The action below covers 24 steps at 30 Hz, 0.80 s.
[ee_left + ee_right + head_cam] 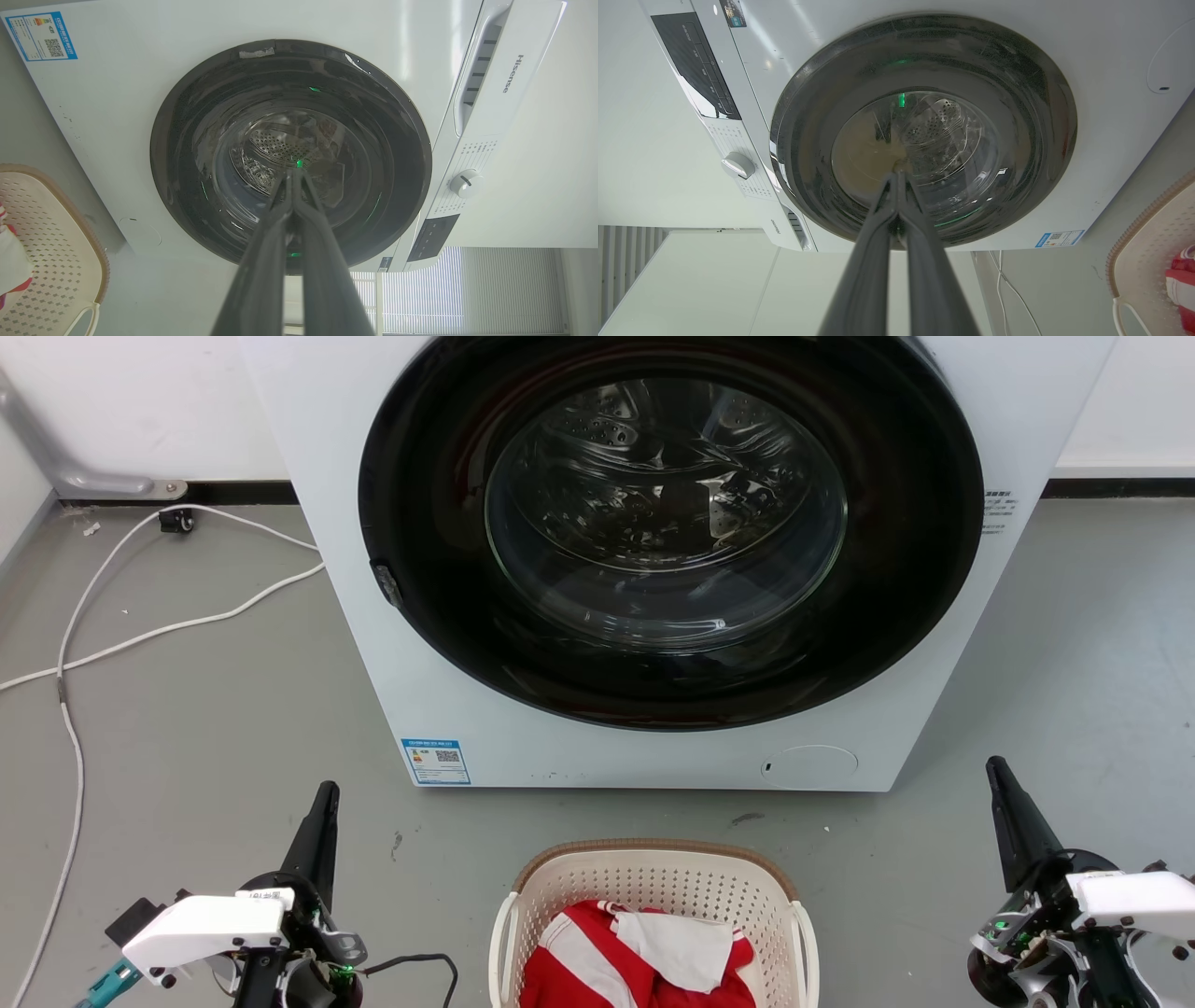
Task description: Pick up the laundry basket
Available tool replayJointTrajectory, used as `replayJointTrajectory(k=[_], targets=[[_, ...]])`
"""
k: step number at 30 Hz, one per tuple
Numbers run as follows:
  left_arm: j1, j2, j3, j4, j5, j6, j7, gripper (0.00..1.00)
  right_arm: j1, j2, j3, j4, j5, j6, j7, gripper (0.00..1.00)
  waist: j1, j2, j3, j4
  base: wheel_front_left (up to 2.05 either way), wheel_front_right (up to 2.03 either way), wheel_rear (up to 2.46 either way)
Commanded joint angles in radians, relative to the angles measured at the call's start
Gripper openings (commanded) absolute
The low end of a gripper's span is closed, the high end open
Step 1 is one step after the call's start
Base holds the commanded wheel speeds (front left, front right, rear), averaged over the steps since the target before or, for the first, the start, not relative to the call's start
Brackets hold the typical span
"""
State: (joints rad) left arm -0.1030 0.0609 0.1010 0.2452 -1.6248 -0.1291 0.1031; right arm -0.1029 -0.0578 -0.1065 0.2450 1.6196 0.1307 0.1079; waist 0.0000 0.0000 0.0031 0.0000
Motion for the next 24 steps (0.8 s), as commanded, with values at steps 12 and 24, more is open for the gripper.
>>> replayJointTrajectory(k=[12,24], targets=[[-0.01,-0.003,0.005,0.002,0.005,-0.003,0.006,0.0,-0.011,0.004,-0.003,0.001,-0.004,0.0,0.004,0.0,0.0,0.0,0.0,0.0,0.0,0.0,0.0],[-0.01,-0.004,0.006,0.002,0.006,-0.003,0.007,0.0,-0.011,0.005,-0.004,0.001,-0.005,0.0,0.005,0.0,0.0,0.0,0.0,0.0,0.0,0.0,0.0]])
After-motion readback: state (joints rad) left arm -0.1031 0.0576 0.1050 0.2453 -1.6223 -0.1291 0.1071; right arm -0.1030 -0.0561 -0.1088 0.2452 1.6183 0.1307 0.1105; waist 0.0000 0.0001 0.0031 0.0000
